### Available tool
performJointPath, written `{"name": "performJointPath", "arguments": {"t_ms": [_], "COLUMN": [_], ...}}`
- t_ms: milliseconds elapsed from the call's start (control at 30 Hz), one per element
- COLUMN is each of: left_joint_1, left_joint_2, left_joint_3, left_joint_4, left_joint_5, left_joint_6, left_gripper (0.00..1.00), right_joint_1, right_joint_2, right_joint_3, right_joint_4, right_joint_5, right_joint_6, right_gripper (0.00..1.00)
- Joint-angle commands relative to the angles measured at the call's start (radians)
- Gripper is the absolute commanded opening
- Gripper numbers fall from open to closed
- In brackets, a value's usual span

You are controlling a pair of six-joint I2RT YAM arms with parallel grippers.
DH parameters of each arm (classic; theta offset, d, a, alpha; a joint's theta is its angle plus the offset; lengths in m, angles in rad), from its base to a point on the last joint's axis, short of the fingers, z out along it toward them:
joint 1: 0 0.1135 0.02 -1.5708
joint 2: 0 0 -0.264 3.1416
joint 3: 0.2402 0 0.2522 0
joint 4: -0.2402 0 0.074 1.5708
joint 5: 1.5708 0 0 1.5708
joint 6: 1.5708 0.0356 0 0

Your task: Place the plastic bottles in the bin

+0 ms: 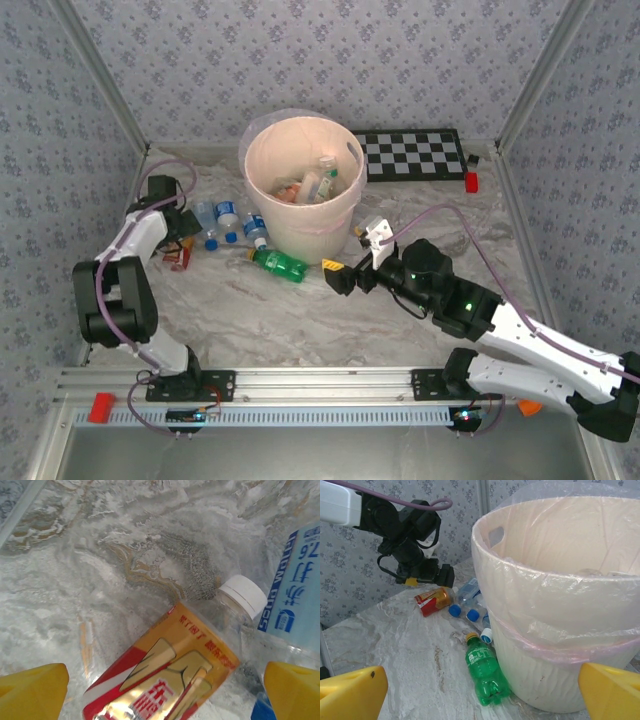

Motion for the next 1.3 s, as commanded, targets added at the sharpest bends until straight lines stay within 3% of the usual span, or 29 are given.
{"name": "performJointPath", "arguments": {"t_ms": [0,367,633,900,1067,1267], "left_joint_1": [0.005,-0.002,-0.009,-0.010,-0.009,-0.009], "left_joint_2": [0.048,0.036,0.026,0.085,0.080,0.030], "left_joint_3": [0.049,-0.019,-0.064,-0.045,-0.048,-0.059], "left_joint_4": [0.021,0.057,0.050,0.036,0.037,0.022], "left_joint_5": [0.033,0.211,0.168,0.161,0.148,0.166], "left_joint_6": [0.032,-0.066,-0.089,-0.087,-0.089,-0.116], "left_gripper": [1.00,0.93,0.85,0.85,0.72,0.66], "right_joint_1": [-0.008,-0.029,-0.036,-0.037,-0.039,-0.040], "right_joint_2": [-0.012,-0.021,-0.024,-0.032,-0.038,-0.040], "right_joint_3": [-0.008,-0.019,-0.021,-0.026,-0.025,-0.015], "right_joint_4": [0.016,0.022,0.024,0.023,0.021,0.027], "right_joint_5": [-0.009,-0.018,-0.019,-0.010,-0.004,0.014], "right_joint_6": [-0.004,0.005,0.012,0.013,0.017,0.022], "right_gripper": [1.00,1.00,1.00,1.00,1.00,1.00]}}
